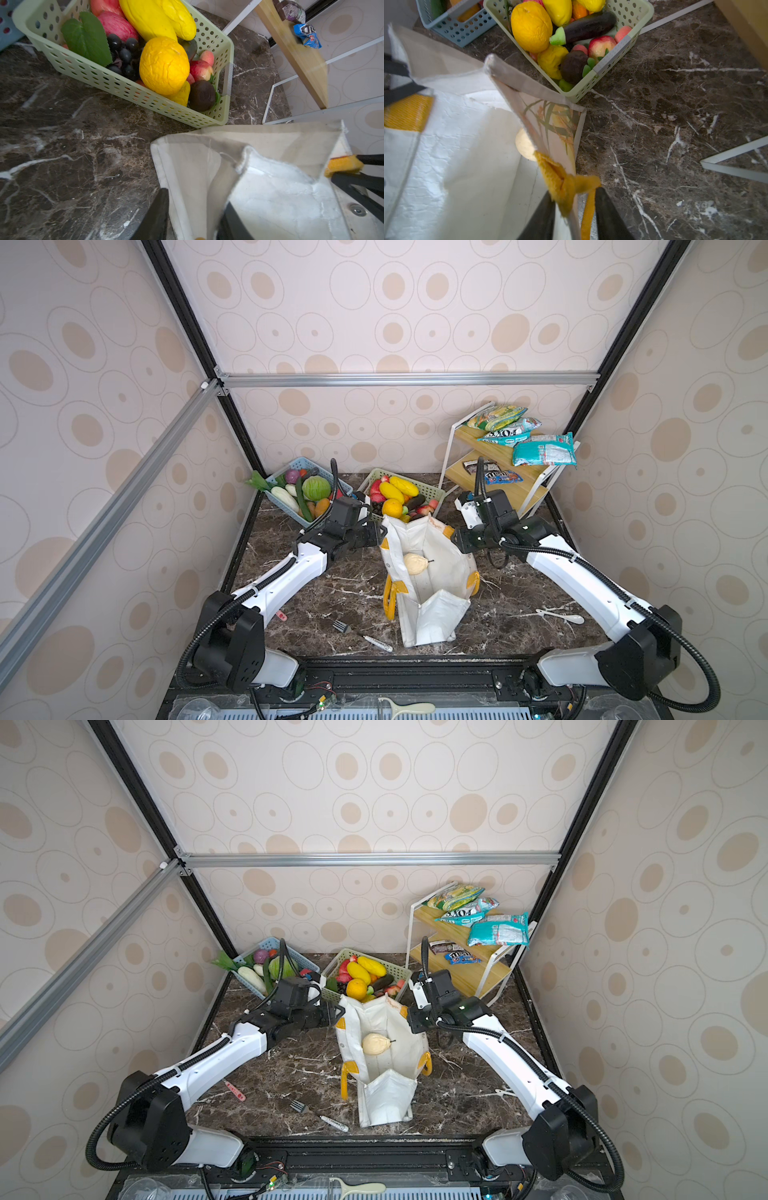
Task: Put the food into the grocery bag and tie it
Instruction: 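Release the pear and grasp the bag's yellow handle with the right gripper, then release the bag rim with the left gripper and move it over the vegetable basket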
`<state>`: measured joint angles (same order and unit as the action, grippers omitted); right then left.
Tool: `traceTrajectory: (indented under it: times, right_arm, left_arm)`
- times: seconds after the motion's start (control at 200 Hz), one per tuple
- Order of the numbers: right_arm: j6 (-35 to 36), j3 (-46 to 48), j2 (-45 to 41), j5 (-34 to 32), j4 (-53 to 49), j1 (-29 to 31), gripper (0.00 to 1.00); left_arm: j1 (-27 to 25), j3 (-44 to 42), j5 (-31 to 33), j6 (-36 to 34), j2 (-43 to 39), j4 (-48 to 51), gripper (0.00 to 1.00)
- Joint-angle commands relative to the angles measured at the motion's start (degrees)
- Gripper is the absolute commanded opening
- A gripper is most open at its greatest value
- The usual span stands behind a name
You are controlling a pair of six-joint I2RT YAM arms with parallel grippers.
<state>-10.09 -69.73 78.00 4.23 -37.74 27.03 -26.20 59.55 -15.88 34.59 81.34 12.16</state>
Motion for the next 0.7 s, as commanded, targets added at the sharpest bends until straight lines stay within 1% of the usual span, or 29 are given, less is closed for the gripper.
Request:
traceTrajectory:
  times: [0.0, 0.125, 0.31, 0.44, 0.57, 0.695]
  right_arm:
    - [0.6, 0.8, 0.5, 0.4, 0.1, 0.0, 0.25]
    - [0.6, 1.0, 0.6, 0.5, 0.4, 0.0, 0.19]
    - [-0.1, 1.5, 0.5, 0.9, 1.1, 0.1, 0.12]
    - [-0.7, 1.9, 0.7, 1.4, 1.8, 0.0, 0.11]
    - [-1.3, 2.3, 0.7, 2.6, 2.6, 0.1, 0.06]
    - [-2.1, 2.7, 0.4, 3.7, 3.4, 0.0, 0.02]
  left_arm:
    - [-0.2, 3.5, 2.9, -1.3, 0.1, 2.0, 0.43]
    - [-0.3, 5.0, 3.7, -1.9, 0.2, 3.0, 0.53]
    - [0.1, 7.6, 5.5, -2.4, 0.3, 4.2, 0.61]
    - [1.2, 9.6, 8.1, -2.3, 0.4, 4.6, 0.62]
    - [3.0, 11.9, 11.1, -2.5, 1.5, 5.2, 0.63]
    - [4.6, 12.8, 15.3, -2.7, 2.7, 5.5, 0.64]
